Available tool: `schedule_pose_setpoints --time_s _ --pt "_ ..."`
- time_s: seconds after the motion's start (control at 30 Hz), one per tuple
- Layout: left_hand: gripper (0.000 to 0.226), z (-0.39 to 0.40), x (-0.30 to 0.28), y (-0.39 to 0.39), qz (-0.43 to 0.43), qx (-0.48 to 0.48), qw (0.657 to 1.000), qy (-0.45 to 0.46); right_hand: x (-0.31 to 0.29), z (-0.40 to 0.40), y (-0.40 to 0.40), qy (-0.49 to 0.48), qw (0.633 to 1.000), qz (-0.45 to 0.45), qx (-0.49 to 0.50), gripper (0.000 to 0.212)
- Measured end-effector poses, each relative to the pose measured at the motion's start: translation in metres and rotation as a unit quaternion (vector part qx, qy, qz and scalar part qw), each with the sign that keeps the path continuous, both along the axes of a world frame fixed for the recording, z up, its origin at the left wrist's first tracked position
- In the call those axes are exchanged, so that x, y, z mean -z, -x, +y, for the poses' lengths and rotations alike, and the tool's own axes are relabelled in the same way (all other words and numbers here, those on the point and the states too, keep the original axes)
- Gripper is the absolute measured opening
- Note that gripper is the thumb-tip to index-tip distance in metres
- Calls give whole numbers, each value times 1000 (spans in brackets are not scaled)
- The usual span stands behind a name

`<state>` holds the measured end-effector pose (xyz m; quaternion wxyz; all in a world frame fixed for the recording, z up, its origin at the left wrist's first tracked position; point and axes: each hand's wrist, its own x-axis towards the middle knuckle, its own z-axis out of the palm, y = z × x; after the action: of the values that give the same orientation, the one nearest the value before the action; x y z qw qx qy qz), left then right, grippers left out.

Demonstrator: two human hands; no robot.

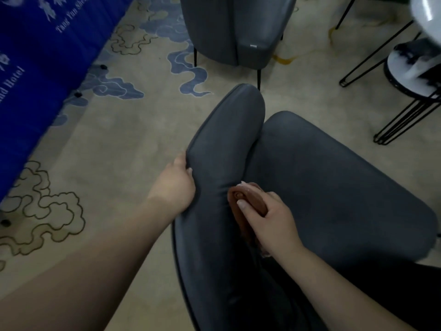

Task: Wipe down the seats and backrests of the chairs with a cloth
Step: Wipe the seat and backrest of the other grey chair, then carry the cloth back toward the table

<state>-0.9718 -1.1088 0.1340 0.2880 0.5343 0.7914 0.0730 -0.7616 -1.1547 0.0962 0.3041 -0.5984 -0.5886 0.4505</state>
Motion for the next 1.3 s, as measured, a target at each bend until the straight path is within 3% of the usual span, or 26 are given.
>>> schedule_pose_setpoints --time_s 0.37,0.7,1.0,1.17,1.3 --pt "52 -153 -50 20 119 106 987 -6 -66 -61 11 -7 997 -75 -28 38" --pt "53 -203 -70 154 177 175 968 -14 -98 -95 150 -35 994 -103 13 39" --pt "53 -203 -81 278 203 208 957 -13 -95 -93 260 17 989 -145 23 57" --pt "53 -165 -76 297 180 203 962 -12 -95 -62 276 41 990 -132 14 83" --pt "52 -113 -68 297 176 223 959 -20 -91 -19 277 37 990 -136 25 80"
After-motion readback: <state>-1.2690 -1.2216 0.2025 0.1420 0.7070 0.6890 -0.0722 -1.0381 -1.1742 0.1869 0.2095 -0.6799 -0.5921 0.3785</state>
